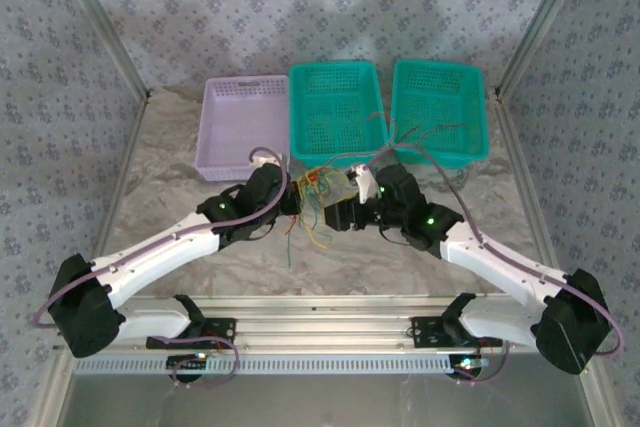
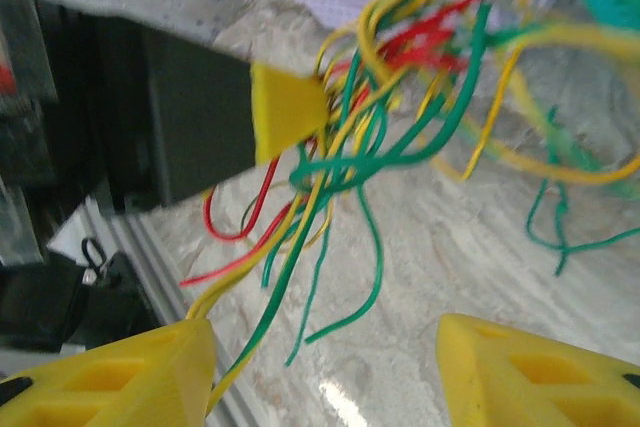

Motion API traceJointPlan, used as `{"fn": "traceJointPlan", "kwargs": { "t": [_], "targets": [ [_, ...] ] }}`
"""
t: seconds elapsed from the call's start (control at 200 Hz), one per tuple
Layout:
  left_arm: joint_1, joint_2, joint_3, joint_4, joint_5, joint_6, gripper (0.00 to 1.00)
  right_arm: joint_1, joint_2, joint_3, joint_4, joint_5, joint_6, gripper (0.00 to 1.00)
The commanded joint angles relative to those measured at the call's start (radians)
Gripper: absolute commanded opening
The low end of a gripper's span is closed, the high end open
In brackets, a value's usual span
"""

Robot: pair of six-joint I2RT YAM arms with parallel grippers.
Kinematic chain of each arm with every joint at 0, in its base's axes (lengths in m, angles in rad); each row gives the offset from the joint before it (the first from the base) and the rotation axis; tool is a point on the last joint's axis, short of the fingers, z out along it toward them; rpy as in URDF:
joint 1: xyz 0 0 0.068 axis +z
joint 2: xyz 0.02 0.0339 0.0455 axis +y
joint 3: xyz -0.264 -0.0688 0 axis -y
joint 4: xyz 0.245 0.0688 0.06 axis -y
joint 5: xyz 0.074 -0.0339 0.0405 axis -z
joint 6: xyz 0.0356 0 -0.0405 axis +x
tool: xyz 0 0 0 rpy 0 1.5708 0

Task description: Untangle the cables

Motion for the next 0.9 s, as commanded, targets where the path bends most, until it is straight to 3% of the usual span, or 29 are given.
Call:
{"fn": "traceJointPlan", "kwargs": {
  "t": [0.0, 0.265, 0.48, 0.565, 0.73, 0.894],
  "targets": [
    [0.009, -0.021, 0.039, 0.054, -0.034, -0.062, 0.0, 0.024, -0.029, -0.06, 0.101, -0.038, 0.01, 0.64],
    [0.041, -0.016, 0.036, 0.061, -0.016, -0.105, 0.0, 0.067, -0.045, -0.111, 0.137, -0.039, 0.005, 0.67],
    [0.049, -0.002, 0.051, 0.055, -0.014, -0.107, 0.0, 0.115, -0.024, -0.108, 0.157, -0.024, -0.004, 0.63],
    [0.05, 0.001, 0.051, 0.056, -0.008, -0.111, 0.0, 0.116, -0.019, -0.1, 0.15, -0.016, -0.01, 0.51],
    [0.053, -0.003, 0.05, 0.05, -0.003, -0.107, 0.0, 0.117, -0.021, -0.07, 0.07, 0.071, -0.038, 0.0],
    [0.071, -0.027, 0.033, 0.029, -0.002, -0.096, 0.0, 0.066, -0.116, -0.055, -0.1, 0.285, -0.05, 0.0]
  ]
}}
